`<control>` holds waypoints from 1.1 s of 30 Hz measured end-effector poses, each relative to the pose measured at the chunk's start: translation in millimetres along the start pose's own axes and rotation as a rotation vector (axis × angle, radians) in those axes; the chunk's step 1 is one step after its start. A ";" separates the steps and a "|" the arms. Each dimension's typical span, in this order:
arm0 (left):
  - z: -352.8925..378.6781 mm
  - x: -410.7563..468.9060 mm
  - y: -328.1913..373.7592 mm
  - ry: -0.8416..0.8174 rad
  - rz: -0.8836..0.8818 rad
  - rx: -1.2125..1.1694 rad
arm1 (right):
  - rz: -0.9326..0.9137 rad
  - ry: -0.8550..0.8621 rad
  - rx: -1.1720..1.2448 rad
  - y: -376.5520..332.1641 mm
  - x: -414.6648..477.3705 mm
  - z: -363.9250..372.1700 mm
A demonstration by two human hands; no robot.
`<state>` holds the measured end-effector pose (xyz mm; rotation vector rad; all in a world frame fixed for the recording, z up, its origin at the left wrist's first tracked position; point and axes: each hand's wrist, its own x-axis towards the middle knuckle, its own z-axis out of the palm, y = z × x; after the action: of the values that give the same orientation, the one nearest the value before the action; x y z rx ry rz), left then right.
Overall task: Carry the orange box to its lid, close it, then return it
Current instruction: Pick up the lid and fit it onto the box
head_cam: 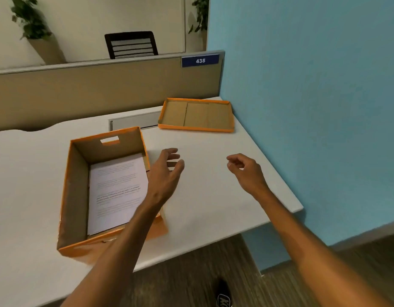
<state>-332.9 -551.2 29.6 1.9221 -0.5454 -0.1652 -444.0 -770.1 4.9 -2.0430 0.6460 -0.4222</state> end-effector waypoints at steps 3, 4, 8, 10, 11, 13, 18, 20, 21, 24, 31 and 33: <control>20.4 21.8 4.2 0.020 -0.055 0.015 | -0.040 -0.026 -0.034 10.6 28.7 -15.2; 25.5 29.6 3.8 0.030 -0.078 0.013 | -0.057 -0.037 -0.045 13.6 38.5 -18.4; 39.8 59.7 0.7 0.108 -0.171 -0.003 | -0.091 -0.067 -0.061 23.5 78.9 -23.0; 45.4 75.1 -1.7 0.125 -0.205 -0.006 | -0.091 -0.073 -0.065 29.4 98.9 -21.5; 47.6 83.8 -3.6 0.129 -0.223 -0.006 | -0.085 -0.074 -0.062 33.1 109.7 -19.7; 51.1 105.1 -10.3 0.132 -0.263 -0.004 | -0.056 -0.069 -0.055 40.8 132.3 -14.7; 53.5 174.8 -39.9 0.150 -0.364 -0.041 | 0.022 -0.071 -0.101 59.7 192.4 4.7; 52.9 209.0 -54.1 0.177 -0.410 -0.054 | 0.059 -0.060 -0.126 68.9 220.0 14.0; 52.3 225.5 -61.7 0.192 -0.430 -0.059 | 0.071 -0.048 -0.142 73.6 233.4 18.3; 53.4 272.0 -86.6 0.206 -0.488 -0.031 | 0.135 -0.019 -0.194 85.6 271.3 31.1; 69.2 357.4 -137.9 0.183 -0.575 0.071 | 0.289 0.098 -0.245 119.5 344.4 51.5; 72.7 373.8 -148.9 0.173 -0.600 0.090 | 0.340 0.124 -0.232 128.2 357.6 53.6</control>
<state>15.9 -731.6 -84.3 2.1160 0.1544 -0.3573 -164.2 -1002.4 -117.0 -2.0791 1.1425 -0.2847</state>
